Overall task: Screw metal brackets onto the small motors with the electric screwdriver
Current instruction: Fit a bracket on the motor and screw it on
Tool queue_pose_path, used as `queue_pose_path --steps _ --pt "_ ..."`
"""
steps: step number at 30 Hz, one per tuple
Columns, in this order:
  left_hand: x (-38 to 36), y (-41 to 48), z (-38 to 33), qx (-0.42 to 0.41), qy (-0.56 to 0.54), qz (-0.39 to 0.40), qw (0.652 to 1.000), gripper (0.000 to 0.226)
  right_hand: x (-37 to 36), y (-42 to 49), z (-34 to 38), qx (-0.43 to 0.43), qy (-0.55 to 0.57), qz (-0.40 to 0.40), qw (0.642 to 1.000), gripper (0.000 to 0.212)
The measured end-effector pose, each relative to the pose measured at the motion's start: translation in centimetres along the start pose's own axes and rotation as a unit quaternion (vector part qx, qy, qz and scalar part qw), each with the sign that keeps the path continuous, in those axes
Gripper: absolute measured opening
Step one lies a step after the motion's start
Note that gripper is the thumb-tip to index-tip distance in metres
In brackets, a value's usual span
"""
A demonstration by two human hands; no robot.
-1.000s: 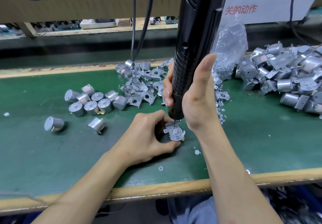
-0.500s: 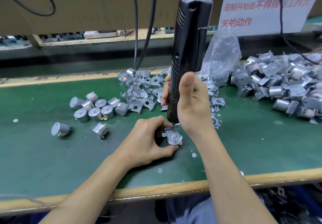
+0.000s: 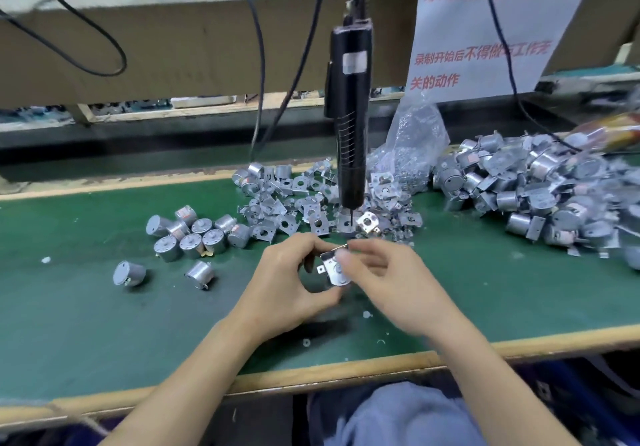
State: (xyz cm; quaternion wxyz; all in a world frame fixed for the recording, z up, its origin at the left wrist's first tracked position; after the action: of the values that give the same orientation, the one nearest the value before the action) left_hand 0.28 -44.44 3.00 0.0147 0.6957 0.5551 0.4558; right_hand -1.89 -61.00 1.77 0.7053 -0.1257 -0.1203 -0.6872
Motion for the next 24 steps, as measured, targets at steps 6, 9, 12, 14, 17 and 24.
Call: queue_pose_path --steps 6,9,12,14,17,24 --pt "-0.9 0.5 -2.7 -0.022 0.029 0.047 0.998 0.057 2.0 -2.6 -1.7 -0.041 0.274 -0.055 0.959 0.026" --pt "-0.1 0.2 -2.1 0.026 0.070 0.036 0.997 0.060 6.1 -3.2 -3.4 -0.122 0.480 -0.152 0.856 0.028" --pt "1.2 -0.7 -0.5 0.087 0.112 0.000 0.990 0.054 11.0 -3.9 -5.4 -0.145 0.682 -0.258 0.668 0.051" --pt "2.0 -1.4 0.7 0.126 0.133 -0.024 0.983 0.053 13.4 -4.2 -6.4 -0.119 0.731 -0.297 0.603 0.072" --pt "3.5 -2.6 3.0 0.196 0.189 -0.054 0.961 0.049 14.0 -4.1 -7.3 -0.104 0.723 -0.307 0.610 0.076" --pt "5.9 -5.0 6.9 0.291 0.391 -0.092 0.868 0.054 10.8 -2.8 -6.2 -0.134 0.614 -0.268 0.730 0.045"
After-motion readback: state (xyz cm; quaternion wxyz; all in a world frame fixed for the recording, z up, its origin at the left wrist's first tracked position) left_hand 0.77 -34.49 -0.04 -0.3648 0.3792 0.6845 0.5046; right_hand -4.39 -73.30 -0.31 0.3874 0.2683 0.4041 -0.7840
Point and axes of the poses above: each hand's wrist, its own y-axis towards the middle knuckle, its own x-axis out of the back of the hand, z = x × y, the point moved 4 cm from there along y, towards the middle knuckle, and after that the axes turned 1 degree about -z, right-handed, at the moved point
